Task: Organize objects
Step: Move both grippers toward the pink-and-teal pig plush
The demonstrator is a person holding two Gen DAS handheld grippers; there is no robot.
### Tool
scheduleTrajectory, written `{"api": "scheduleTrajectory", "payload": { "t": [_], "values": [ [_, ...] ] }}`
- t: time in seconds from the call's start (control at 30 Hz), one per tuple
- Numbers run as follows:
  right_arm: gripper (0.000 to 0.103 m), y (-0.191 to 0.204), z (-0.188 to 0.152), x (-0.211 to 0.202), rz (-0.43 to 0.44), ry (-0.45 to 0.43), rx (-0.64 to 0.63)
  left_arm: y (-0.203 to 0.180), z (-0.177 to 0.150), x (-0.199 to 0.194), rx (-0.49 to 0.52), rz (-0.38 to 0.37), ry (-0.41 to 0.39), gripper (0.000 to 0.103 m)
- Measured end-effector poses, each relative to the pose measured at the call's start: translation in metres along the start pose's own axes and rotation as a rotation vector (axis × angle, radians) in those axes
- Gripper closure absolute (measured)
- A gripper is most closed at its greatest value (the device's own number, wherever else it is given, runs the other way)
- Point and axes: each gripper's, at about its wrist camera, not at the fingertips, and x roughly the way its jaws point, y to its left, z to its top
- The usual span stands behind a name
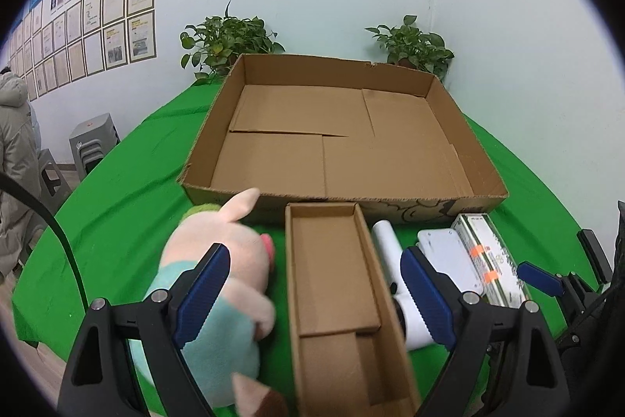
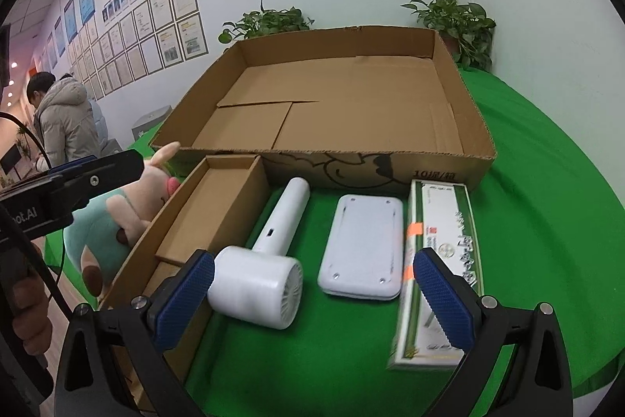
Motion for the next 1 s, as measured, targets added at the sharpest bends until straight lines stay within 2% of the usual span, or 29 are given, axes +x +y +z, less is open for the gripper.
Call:
{"api": "scheduleTrajectory", "payload": {
  "t": [0.17,0.27,0.4,0.53,0.7,0.83,0.9,1.0],
  "values": [
    [0.0,0.023,-0.008,-0.001,-0.034,0.008,-0.015,0.028,-0.007,-0.013,-0.005,0.033,0.016,0.014],
    [0.0,0.037,-0.008,-0.012,-0.044,-0.016,-0.066,0.046,-0.009,-0.02,-0.014,0.046,0.031,0.014],
    [0.0,0.053,-0.006,-0.03,-0.01,-0.079,-0.15,0.066,-0.008,-0.025,-0.056,0.022,0.035,0.014],
    [0.0,0.073,-0.002,-0.042,0.034,-0.134,-0.226,0.069,-0.006,-0.023,-0.061,-0.008,0.032,0.014],
    [0.0,0.079,-0.007,-0.043,0.078,-0.148,-0.227,0.066,-0.01,-0.015,-0.049,-0.055,0.039,0.014],
    [0.0,0.074,-0.008,-0.041,0.093,-0.135,-0.23,0.07,-0.013,-0.009,-0.036,-0.065,0.066,0.014],
    [0.0,0.073,-0.007,-0.043,0.135,-0.148,-0.238,0.076,-0.015,-0.006,-0.036,-0.06,0.083,0.014],
    [0.0,0.081,-0.003,-0.053,0.257,-0.182,-0.282,0.089,-0.021,0.004,-0.076,-0.087,0.138,0.014]
  ]
}}
